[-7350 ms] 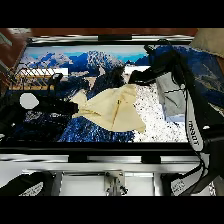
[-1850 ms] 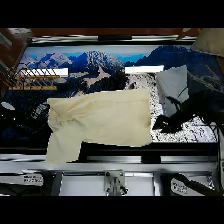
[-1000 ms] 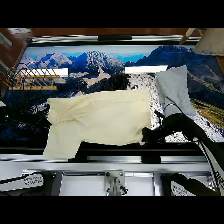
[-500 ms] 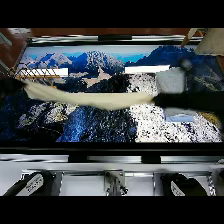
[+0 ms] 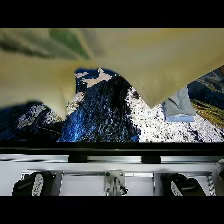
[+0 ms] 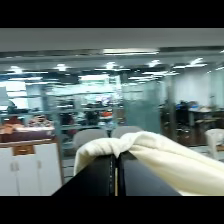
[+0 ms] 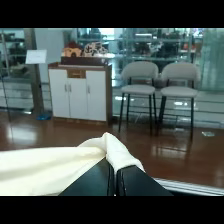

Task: Fold the shirts.

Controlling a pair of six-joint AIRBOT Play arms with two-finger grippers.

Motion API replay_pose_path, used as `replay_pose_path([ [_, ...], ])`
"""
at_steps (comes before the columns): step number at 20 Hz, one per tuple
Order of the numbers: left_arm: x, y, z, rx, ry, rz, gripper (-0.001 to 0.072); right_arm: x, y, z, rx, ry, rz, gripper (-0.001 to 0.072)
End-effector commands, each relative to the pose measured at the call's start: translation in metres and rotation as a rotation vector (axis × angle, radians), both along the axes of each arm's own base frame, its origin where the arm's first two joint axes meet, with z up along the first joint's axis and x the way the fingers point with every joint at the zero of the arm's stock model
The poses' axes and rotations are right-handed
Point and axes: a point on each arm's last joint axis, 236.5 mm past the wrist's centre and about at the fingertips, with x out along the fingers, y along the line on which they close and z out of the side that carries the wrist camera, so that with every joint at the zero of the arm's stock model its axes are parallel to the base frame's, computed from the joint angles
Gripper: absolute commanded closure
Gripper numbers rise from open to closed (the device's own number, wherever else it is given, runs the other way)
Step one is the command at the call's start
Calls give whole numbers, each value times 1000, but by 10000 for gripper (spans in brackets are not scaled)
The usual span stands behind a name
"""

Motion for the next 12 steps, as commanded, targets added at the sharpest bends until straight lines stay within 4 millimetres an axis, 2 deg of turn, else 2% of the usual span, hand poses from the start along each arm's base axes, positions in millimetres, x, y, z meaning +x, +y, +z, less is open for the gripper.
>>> replay_pose_path([
  [1, -8, 13, -27, 18, 116, 119, 673, -6, -12, -24, -61, 111, -54, 636],
  [4, 28, 30, -61, 11, 268, 139, 673, 12, -26, -79, -116, 340, -114, 636],
  [7, 82, 54, -102, -38, 423, 124, 673, 44, -25, -147, -152, 623, -110, 635],
  [9, 123, 59, -167, -69, 672, 51, 673, 67, -23, -208, -193, 871, -97, 635],
  [11, 154, 54, -260, -127, 1015, -88, 673, 92, -17, -271, -194, 1095, -81, 636],
  [12, 165, 51, -299, -168, 1140, -147, 673, 106, -11, -301, -192, 1168, -62, 635],
])
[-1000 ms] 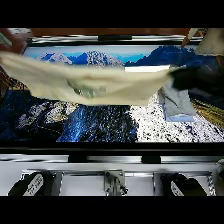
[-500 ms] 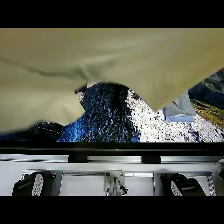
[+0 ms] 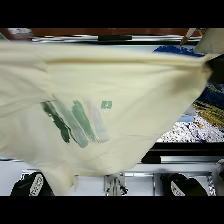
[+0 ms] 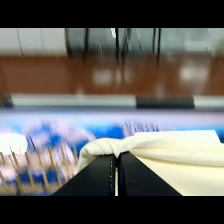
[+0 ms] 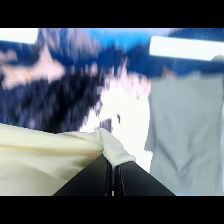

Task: Fold the shirts.

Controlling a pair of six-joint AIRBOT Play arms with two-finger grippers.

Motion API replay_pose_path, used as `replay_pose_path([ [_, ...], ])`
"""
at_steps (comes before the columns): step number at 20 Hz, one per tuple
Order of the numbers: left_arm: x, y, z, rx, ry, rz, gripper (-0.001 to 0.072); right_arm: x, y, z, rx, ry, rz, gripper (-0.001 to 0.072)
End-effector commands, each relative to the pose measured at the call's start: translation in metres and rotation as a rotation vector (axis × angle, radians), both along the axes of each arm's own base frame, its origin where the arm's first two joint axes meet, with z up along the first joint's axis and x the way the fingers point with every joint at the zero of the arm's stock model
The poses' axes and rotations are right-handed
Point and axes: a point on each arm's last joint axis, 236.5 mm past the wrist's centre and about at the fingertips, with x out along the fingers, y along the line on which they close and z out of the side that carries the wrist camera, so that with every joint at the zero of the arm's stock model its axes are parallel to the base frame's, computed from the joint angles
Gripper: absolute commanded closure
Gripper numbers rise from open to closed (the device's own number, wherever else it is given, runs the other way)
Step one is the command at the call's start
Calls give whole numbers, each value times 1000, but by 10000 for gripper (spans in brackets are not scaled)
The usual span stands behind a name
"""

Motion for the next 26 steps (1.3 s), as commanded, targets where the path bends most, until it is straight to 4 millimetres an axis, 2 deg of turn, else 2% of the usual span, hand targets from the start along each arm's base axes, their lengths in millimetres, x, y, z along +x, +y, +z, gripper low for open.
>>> replay_pose_path([
  [1, 35, -9, -140, -176, 464, -149, 673, 35, 10, -115, 8, 353, 1, 635],
  [4, 87, -12, -228, -283, 586, -141, 673, 100, 31, -200, 87, 407, -2, 635],
  [6, 126, -19, -269, -307, 605, -124, 673, 151, 46, -237, 167, 358, -18, 636],
  [9, 185, -24, -304, -306, 555, -76, 673, 210, 58, -265, 291, 235, -72, 635],
  [12, 232, -19, -320, -291, 461, -5, 672, 248, 52, -276, 318, 115, -122, 636],
  [14, 250, -8, -331, -286, 419, 47, 672, 263, 47, -279, 321, 57, -144, 635],
  [16, 258, 1, -350, -294, 431, 82, 672, 271, 44, -289, 320, 43, -156, 635],
  [19, 258, 9, -394, -373, 523, 137, 673, 267, 46, -317, 312, 105, -158, 635],
  [21, 257, 8, -415, -442, 570, 178, 673, 260, 48, -332, 307, 158, -154, 635],
  [23, 257, 5, -420, -444, 581, 176, 673, 255, 49, -338, 303, 186, -150, 635],
  [26, 256, 3, -414, -438, 575, 165, 673, 250, 51, -338, 303, 210, -143, 635],
])
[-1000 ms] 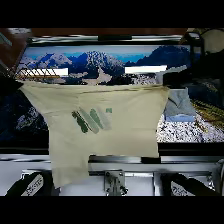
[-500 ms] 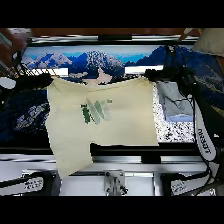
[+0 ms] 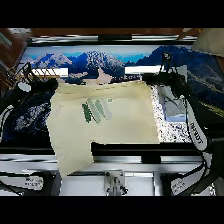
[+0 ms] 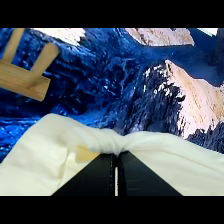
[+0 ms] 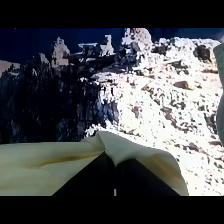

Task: Fold the shirts.

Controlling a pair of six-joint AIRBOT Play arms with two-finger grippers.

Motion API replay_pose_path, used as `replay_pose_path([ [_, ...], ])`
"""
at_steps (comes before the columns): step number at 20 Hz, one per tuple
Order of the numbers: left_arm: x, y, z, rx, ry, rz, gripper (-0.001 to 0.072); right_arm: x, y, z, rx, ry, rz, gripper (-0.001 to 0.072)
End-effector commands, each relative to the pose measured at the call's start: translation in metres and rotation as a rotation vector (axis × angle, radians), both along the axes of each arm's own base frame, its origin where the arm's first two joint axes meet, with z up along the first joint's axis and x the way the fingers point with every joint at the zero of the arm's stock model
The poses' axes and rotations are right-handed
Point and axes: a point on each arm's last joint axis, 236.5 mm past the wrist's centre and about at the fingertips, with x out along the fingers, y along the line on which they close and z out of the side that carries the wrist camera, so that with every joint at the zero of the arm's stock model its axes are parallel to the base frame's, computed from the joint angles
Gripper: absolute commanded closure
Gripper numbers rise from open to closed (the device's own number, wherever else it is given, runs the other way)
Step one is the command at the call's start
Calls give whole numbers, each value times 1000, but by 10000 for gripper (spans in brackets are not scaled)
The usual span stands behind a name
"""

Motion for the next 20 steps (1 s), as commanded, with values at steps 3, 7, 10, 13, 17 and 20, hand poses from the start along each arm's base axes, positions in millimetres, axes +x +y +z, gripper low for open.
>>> replay_pose_path([
  [3, -15, -15, 4, 36, 33, -122, 673, -24, 7, -3, 5, 98, 45, 635],
  [7, -76, -24, -27, 58, 284, -306, 674, -77, 4, -11, -31, 307, 127, 636],
  [10, -118, -13, -42, 45, 461, -349, 674, -114, -12, -25, -83, 469, 163, 636],
  [13, -134, -11, -42, 18, 516, -371, 674, -123, -12, -27, -86, 507, 178, 635],
  [17, -138, -12, -40, 18, 523, -385, 674, -127, -5, -26, -54, 523, 185, 636],
  [20, -144, -12, -42, 16, 545, -396, 673, -136, -6, -27, -58, 558, 196, 636],
])
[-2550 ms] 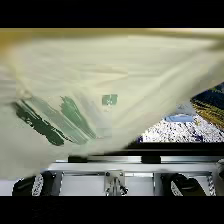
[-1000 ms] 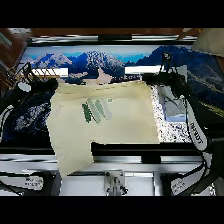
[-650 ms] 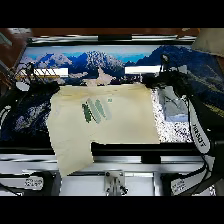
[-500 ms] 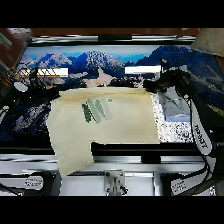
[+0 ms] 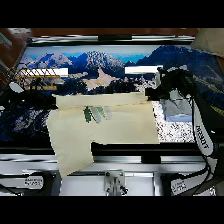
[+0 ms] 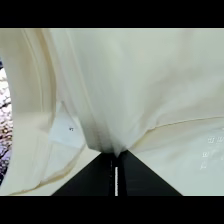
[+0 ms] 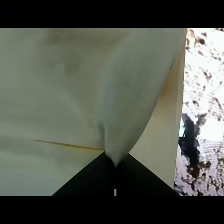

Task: Fold the shirts.

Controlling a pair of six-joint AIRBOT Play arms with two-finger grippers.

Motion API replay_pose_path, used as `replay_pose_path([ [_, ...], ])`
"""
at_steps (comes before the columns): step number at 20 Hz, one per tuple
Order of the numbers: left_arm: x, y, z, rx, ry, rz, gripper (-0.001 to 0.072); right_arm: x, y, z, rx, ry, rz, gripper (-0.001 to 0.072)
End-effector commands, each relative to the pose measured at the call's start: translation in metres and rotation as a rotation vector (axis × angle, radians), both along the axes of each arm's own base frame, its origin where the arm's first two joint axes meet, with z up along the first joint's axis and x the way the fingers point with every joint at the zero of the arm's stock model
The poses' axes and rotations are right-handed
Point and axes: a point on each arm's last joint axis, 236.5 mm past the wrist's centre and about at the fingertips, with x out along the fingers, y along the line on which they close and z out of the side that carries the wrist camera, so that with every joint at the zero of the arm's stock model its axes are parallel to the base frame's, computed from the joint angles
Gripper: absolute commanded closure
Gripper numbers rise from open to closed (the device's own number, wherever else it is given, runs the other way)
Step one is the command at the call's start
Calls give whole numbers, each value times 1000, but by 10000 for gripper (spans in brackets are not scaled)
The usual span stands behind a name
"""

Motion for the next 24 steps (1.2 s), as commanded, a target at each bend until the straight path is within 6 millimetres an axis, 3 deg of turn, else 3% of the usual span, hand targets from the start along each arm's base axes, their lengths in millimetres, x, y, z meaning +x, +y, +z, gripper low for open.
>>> replay_pose_path([
  [1, -13, -1, -2, -3, 48, -27, 674, -15, 0, -2, -3, 61, 18, 636],
  [6, -18, -1, -4, -4, 71, -33, 674, -34, 2, -16, 3, 160, 35, 636],
  [13, -20, -2, -5, -4, 80, -37, 672, -30, -7, -19, -34, 143, 38, 633],
  [14, -20, -2, -5, -5, 81, -37, 672, -27, -5, -18, -25, 132, 32, 594],
  [15, -21, -3, -5, -11, 88, -34, 654, -25, -4, -17, -20, 124, 29, 442],
  [16, -23, -4, -5, -14, 96, -39, 466, -27, -4, -17, -21, 129, 36, 299],
  [17, -29, -5, -4, -21, 118, -47, 217, -33, -6, -15, -28, 147, 55, 292],
  [18, -35, -3, -3, -25, 138, -51, 178, -41, -13, -10, -48, 170, 73, 253],
  [20, -48, 4, 5, -45, 178, -45, 179, -64, -40, 4, -117, 236, 106, 243],
  [22, -75, 11, 16, -78, 241, -45, 180, -91, -68, 18, -131, 324, 94, 242],
  [24, -111, 16, 18, -109, 287, -40, 178, -111, -79, 30, -54, 347, 41, 242],
])
